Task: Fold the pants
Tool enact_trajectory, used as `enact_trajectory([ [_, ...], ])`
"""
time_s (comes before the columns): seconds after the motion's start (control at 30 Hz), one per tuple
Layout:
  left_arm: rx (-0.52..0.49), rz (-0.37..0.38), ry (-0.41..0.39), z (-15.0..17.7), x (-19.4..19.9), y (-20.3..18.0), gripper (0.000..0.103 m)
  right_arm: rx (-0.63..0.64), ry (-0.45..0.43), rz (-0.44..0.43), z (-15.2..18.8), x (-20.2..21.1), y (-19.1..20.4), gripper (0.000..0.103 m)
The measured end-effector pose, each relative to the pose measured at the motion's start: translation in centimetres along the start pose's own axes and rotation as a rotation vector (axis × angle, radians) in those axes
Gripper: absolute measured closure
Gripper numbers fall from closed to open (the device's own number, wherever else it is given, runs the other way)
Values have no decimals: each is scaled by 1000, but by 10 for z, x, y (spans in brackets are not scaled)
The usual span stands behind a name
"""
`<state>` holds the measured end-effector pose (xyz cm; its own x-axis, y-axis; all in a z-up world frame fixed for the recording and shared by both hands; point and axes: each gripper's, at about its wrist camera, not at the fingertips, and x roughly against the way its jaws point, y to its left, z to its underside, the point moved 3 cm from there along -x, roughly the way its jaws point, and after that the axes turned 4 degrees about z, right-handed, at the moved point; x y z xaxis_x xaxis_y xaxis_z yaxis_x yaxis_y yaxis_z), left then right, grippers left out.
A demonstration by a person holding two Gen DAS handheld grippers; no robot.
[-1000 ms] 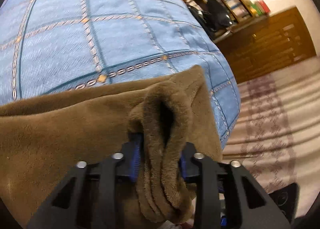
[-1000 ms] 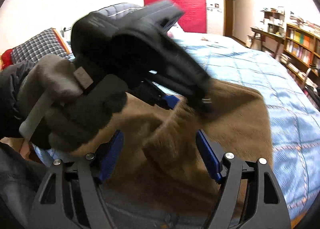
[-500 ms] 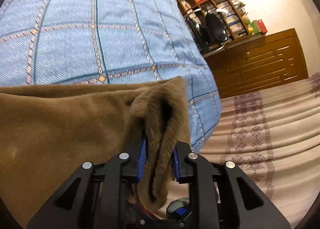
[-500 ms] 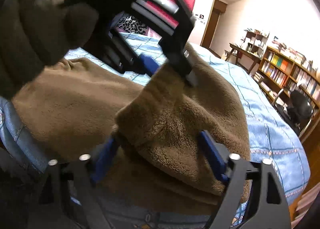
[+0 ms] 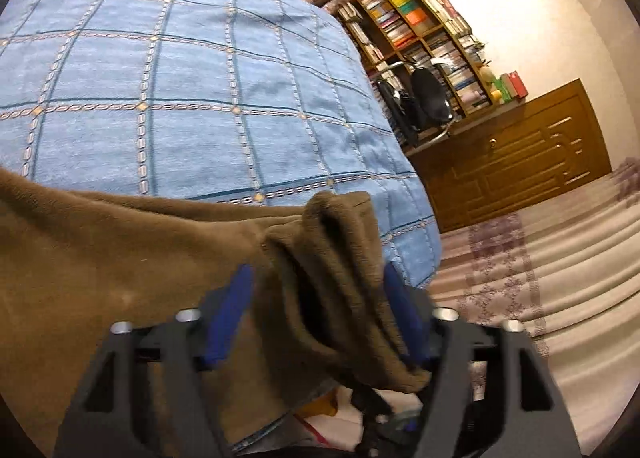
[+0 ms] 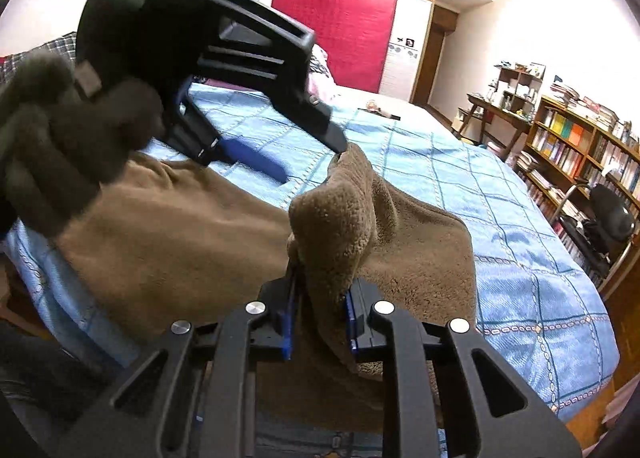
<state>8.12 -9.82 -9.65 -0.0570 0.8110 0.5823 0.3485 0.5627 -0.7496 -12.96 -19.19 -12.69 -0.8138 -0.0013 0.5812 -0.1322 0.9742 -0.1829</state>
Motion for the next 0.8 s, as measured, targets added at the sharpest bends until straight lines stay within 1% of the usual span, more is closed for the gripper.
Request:
enact_trajectory([
  [0.03, 5, 3, 12, 3, -1, 3, 33, 15, 0, -2, -2, 1, 3, 84],
  [0.07, 15, -3, 22, 5, -4, 6, 29, 23, 1, -1, -2, 4, 3, 84],
  [0.1, 23, -11, 28, 7, -6, 9, 27, 30, 5, -3, -2, 5, 5, 84],
  [0.2, 56, -10, 40, 13, -14, 20, 26, 35, 17, -11, 2, 6, 7, 84],
  [0.27, 68, -6, 64, 18, -23, 26, 26, 45, 18, -22, 2, 8, 9, 84],
  [0.37, 107, 29, 105, 25, -37, 32, 26, 70, 22, -31, 0, 5, 12, 84],
  [0.43, 156, 84, 124, 26, -44, 37, 26, 93, 25, -35, -6, -1, 12, 84],
  [0.47, 170, 101, 127, 25, -44, 39, 30, 100, 27, -38, -7, -3, 14, 84],
  [0.5, 174, 108, 124, 25, -43, 40, 43, 108, 28, -43, -8, -3, 18, 84],
  [0.53, 173, 110, 120, 24, -41, 41, 51, 113, 30, -47, -9, -5, 20, 84],
  [0.57, 173, 115, 117, 24, -38, 41, 63, 118, 29, -50, -9, -6, 23, 84],
  [0.6, 176, 120, 104, 23, -32, 41, 69, 126, 24, -54, -11, -6, 27, 84],
  [0.67, 162, 114, 75, 21, -20, 41, 72, 134, 10, -67, -15, -5, 33, 84],
  [0.8, 108, 71, 1, 20, 18, 39, 73, 157, -32, -130, -35, -2, 56, 84],
])
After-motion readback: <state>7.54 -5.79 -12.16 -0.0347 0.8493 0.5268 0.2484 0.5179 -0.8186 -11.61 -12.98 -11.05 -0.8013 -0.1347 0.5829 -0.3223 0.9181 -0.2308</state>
